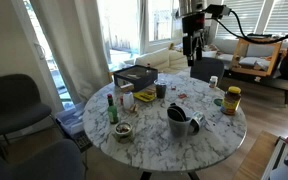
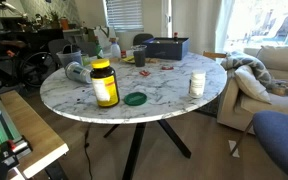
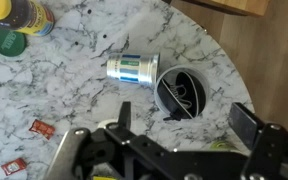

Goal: Move the transparent cup to the right

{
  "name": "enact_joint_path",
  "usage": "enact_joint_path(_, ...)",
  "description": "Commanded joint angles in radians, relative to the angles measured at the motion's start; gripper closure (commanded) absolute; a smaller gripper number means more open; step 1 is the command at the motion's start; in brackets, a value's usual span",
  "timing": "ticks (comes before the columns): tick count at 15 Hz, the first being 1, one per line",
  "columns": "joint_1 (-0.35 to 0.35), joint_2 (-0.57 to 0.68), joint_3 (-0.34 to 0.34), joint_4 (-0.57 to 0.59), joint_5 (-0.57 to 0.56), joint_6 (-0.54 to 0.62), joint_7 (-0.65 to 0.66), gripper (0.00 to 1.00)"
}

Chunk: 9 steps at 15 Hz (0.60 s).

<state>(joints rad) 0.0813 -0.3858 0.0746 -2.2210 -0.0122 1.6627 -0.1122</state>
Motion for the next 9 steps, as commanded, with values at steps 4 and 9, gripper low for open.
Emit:
enact_joint_path(4, 0.005, 0.001, -0.004, 0.002, -0.001, -0.002, 0.002, 0.00)
enact_joint_path(9, -0.038, -0.001, 0.001, -0.016, -0.071, 0.117, 0.117, 0.00)
